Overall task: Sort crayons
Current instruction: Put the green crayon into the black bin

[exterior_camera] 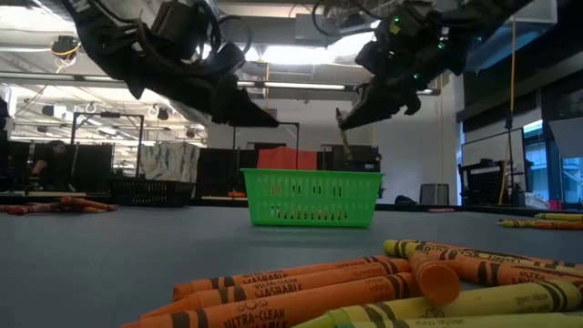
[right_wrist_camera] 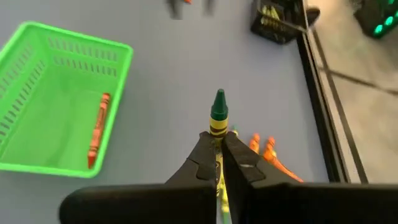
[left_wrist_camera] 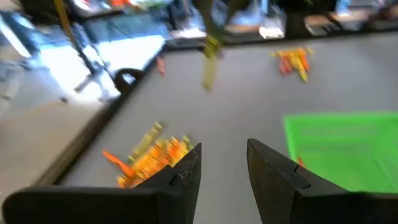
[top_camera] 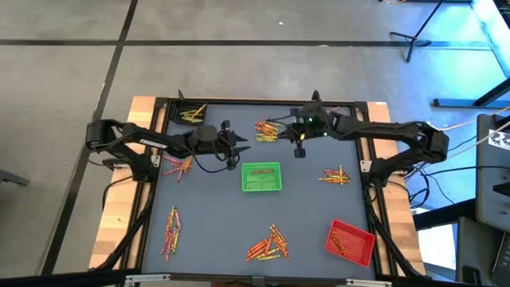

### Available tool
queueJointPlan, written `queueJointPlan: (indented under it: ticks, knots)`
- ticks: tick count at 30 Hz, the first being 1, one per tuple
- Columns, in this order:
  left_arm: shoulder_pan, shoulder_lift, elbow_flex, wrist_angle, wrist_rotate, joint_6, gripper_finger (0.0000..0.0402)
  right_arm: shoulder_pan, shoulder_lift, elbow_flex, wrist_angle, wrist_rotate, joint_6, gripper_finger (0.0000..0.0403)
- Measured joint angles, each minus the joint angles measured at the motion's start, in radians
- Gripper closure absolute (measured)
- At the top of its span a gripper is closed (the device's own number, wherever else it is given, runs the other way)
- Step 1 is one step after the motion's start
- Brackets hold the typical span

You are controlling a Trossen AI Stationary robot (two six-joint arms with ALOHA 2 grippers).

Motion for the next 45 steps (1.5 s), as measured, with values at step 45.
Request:
queueJointPlan:
  ticks: [45]
  knots:
    - [-0.06, 0.174, 0.22, 0.051, 0.163, 0.064, 0.0275, 0.186, 0.057, -0.258, 0.855, -0.067, 0.128, 0.0401]
